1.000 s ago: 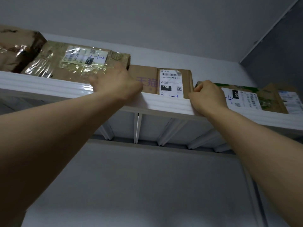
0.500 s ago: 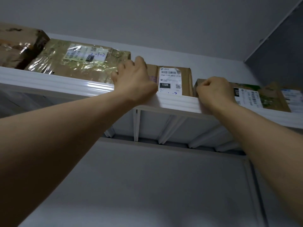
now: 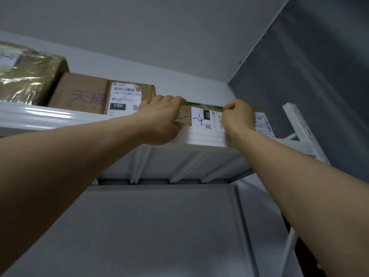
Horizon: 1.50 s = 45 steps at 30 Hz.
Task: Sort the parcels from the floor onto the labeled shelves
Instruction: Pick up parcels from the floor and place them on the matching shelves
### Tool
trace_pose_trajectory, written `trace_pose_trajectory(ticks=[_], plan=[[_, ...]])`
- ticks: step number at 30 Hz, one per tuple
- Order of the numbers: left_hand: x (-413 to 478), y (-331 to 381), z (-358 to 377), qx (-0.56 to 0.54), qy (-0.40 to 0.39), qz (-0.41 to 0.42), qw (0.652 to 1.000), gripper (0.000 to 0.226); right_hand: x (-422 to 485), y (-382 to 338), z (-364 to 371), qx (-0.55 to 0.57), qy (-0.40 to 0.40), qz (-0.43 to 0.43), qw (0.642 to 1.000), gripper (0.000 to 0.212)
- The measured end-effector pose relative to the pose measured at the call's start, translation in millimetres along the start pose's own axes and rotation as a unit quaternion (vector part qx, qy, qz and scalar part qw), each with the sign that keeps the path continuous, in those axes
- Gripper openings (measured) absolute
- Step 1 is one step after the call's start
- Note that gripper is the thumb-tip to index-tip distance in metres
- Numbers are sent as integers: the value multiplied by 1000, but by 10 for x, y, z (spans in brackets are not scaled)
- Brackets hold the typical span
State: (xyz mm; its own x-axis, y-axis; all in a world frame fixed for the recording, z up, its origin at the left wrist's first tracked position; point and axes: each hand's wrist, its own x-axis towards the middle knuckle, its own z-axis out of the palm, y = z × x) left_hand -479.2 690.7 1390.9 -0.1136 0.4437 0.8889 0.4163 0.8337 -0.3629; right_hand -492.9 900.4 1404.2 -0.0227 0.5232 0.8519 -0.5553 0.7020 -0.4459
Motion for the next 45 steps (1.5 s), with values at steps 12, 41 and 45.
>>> trace_pose_trajectory(ticks=[12,41,45], plan=[[429,28,299,50,40,33,997,58,435,761,-308,-135,-2,84,987,48],[909,706,865,99,143,51,984,51,787,1302,-386,-135,-99,77,983,72],[869,736,878,116,169,83,975,46,704,1276,-393,-165,-80,67,981,64]])
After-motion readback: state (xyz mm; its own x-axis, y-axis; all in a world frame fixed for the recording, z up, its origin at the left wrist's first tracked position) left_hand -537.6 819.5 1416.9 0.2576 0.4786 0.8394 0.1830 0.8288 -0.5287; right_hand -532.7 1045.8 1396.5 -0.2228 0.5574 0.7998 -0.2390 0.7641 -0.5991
